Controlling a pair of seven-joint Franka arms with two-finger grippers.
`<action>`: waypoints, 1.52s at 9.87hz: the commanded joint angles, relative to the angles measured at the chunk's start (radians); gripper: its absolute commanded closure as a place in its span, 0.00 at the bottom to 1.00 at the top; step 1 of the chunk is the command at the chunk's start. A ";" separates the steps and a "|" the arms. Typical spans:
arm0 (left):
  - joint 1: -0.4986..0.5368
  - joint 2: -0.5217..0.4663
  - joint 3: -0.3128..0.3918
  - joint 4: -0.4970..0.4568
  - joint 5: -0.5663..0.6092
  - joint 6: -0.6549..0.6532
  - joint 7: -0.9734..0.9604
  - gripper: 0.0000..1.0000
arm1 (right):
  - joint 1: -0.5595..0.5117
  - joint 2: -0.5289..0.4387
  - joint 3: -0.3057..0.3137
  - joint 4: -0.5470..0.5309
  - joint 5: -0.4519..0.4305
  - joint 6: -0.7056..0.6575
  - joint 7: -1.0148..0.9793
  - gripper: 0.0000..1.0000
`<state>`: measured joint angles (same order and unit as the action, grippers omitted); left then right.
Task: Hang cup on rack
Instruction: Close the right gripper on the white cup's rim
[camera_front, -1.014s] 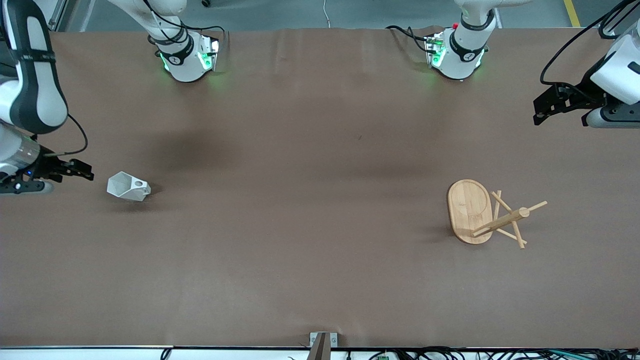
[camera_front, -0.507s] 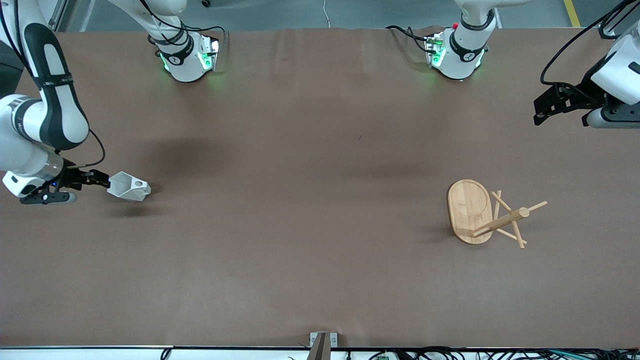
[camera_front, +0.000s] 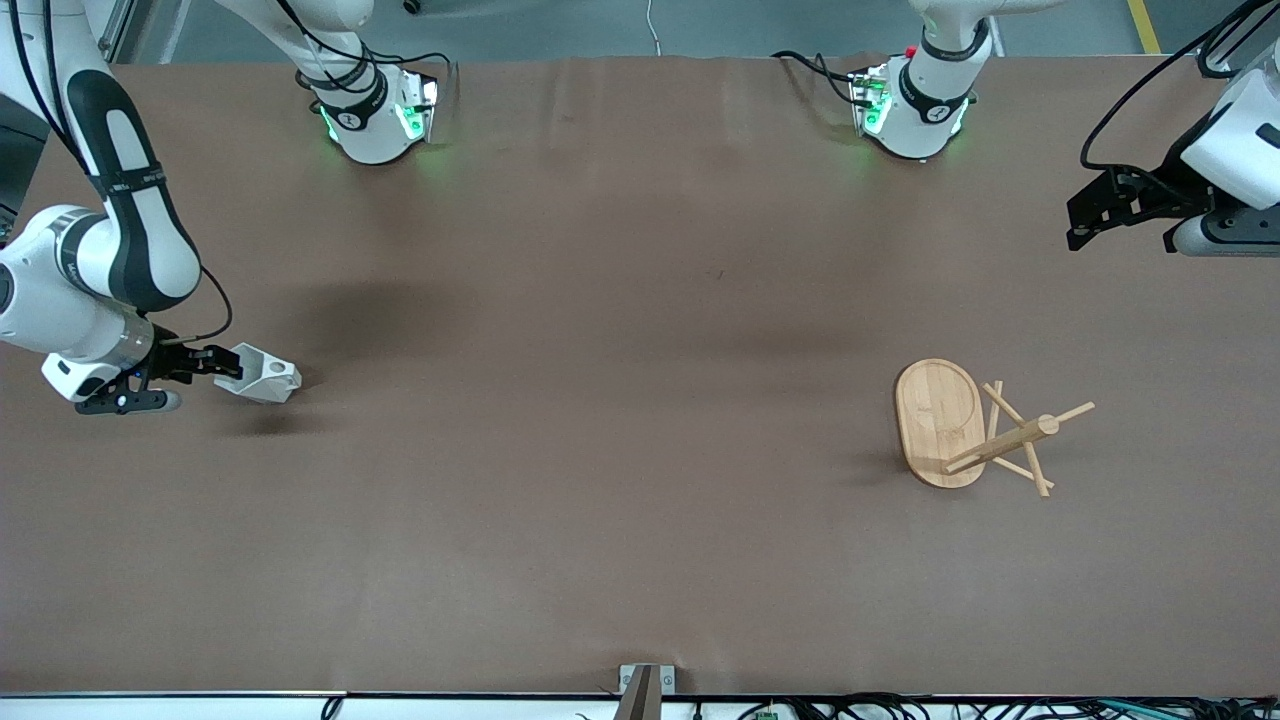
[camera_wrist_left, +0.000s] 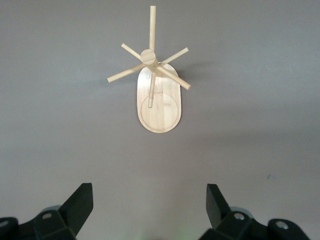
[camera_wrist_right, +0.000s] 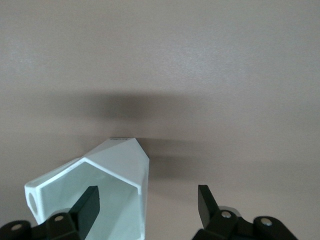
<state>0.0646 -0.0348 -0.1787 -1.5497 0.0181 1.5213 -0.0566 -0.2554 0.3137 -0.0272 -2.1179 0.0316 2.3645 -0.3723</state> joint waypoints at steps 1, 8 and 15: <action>0.000 0.022 -0.002 0.000 0.003 -0.019 0.015 0.00 | -0.001 -0.008 0.012 -0.025 0.040 0.013 -0.013 0.25; 0.000 0.022 -0.004 -0.001 0.003 -0.019 0.015 0.00 | -0.010 -0.005 0.013 -0.024 0.044 0.019 -0.042 1.00; -0.005 0.023 -0.004 0.000 0.002 -0.019 0.014 0.00 | 0.082 -0.062 0.018 0.197 0.287 -0.299 -0.002 1.00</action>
<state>0.0627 -0.0338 -0.1803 -1.5493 0.0181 1.5212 -0.0566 -0.2126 0.2853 -0.0084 -1.9640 0.2581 2.1408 -0.3960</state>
